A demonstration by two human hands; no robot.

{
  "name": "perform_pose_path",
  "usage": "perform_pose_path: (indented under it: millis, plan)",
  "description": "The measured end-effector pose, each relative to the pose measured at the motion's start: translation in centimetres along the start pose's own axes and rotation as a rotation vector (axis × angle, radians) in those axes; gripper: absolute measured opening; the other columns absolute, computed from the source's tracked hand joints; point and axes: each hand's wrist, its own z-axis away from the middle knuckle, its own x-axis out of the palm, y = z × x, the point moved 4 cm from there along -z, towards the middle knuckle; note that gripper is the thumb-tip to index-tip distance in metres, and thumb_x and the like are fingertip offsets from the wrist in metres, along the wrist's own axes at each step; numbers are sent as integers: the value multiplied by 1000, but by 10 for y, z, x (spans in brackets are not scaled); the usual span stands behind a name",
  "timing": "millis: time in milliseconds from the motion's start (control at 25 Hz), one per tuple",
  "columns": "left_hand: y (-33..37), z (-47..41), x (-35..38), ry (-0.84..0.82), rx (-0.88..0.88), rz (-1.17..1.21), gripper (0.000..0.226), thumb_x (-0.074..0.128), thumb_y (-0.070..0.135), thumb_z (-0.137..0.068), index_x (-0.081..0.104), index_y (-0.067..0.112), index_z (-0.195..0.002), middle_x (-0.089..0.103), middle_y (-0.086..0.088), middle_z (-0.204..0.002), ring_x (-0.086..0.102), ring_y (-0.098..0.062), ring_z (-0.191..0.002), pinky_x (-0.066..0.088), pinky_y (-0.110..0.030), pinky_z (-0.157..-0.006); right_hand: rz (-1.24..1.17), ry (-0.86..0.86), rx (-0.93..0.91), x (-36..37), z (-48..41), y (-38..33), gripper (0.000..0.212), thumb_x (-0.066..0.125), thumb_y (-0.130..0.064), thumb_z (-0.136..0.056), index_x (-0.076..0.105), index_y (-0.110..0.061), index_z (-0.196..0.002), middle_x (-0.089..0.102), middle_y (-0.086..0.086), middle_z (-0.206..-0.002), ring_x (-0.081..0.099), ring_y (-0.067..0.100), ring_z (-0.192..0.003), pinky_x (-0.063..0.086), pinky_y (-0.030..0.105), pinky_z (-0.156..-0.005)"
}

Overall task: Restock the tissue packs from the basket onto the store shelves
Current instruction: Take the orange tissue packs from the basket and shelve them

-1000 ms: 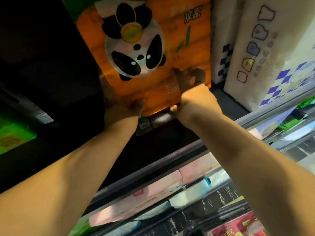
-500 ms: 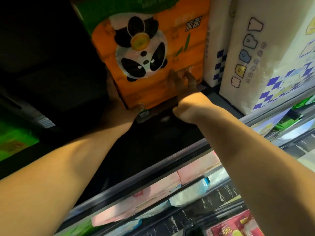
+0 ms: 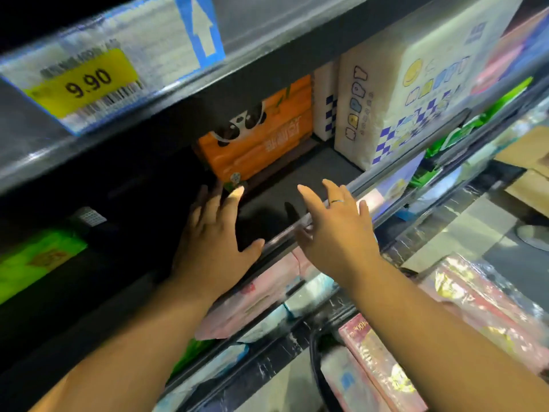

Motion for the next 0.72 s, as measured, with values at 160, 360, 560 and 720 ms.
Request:
perform_pose_path:
  millis: [160, 360, 560, 720]
  plan:
    - [17, 44, 12, -129, 213, -63, 88, 60, 52, -85, 10, 27, -153, -3, -2, -162, -9, -22, -147, -1, -41, -119, 86, -13, 157, 2, 87, 8, 70, 48, -49, -94, 11, -37, -152, 9, 8, -161, 7, 32, -148, 11, 58, -115]
    - [39, 114, 33, -264, 543, -140, 94, 75, 49, -71, 34, 10, -146, 32, -21, -151, 26, -45, -140, 26, -60, -112, 157, -37, 408, 12, 194, 12, 73, 47, -53, -93, 8, -36, -153, 7, 9, -162, 4, 34, -148, 11, 60, -114]
    - [82, 173, 48, -385, 720, -152, 94, 53, 60, -84, 3, 21, -154, -4, -11, -161, -4, -33, -148, 3, -49, -120, 145, -24, 646, 16, 290, 24, 78, 49, -56, -91, 4, -38, -152, 6, 6, -162, 5, 33, -149, 13, 59, -114]
    - [138, 225, 53, -441, 878, -107, 95, 54, 58, -86, -2, 22, -154, -4, -8, -162, -7, -30, -148, 2, -45, -120, 158, -21, 814, 14, 367, 47, 78, 48, -58, -91, 6, -37, -153, 7, 8, -162, 4, 33, -149, 12, 62, -114]
